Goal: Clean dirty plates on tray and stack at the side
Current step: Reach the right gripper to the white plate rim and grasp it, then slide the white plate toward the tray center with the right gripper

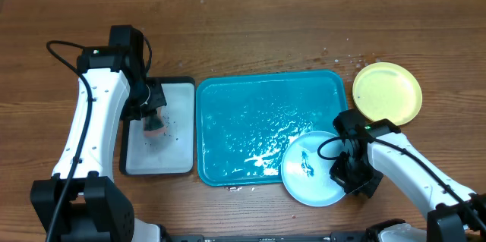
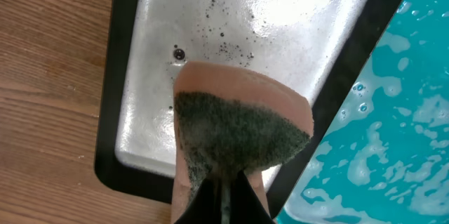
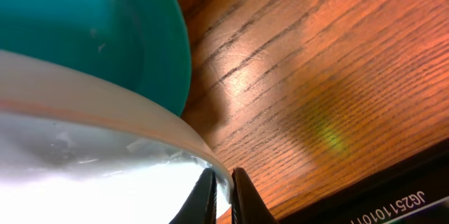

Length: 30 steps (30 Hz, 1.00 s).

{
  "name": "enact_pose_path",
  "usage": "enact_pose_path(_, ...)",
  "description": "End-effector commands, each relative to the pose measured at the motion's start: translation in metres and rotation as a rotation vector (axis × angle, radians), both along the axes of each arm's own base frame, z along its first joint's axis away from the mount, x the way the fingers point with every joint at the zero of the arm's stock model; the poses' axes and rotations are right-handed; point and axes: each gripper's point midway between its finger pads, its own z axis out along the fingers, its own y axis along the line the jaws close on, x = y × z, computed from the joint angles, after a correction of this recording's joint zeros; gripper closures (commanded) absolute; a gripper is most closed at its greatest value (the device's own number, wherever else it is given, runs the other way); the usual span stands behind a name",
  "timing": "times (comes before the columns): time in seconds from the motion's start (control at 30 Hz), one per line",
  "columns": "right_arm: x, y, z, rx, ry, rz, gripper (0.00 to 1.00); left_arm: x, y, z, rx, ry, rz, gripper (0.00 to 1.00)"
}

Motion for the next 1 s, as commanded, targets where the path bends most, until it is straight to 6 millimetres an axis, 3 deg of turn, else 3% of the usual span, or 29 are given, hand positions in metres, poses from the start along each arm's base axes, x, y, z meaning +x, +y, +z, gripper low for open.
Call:
enact_pose_path(0.0, 0.017, 0.003, 0.001, 0.009, -0.062, 0.024, 0.96, 0.000, -0.001, -0.003, -0.005, 0.010, -0.015, 0.96)
enact_pose_path(0.23, 0.037, 0.010, 0.018, 0.039, -0.115, 0.098, 0.96, 0.000, -0.001, -0.003, -0.005, 0.011, -0.015, 0.96)
enact_pose_path(0.5, 0.079, 0.025, 0.046, 0.096, -0.258, 0.169, 0.96, 0.000, -0.001, -0.003, -0.005, 0.011, -0.015, 0.96)
enact_pose_path(0.67, 0.105, 0.036, 0.041, 0.136, -0.349, 0.206, 0.96, 0.000, -0.001, -0.003, -0.005, 0.010, -0.016, 0.96)
enact_pose_path(0.97, 0.135, 0.051, 0.006, 0.171, -0.373, 0.264, 0.96, -0.001, -0.001, -0.003, -0.004, 0.012, -0.019, 0.96)
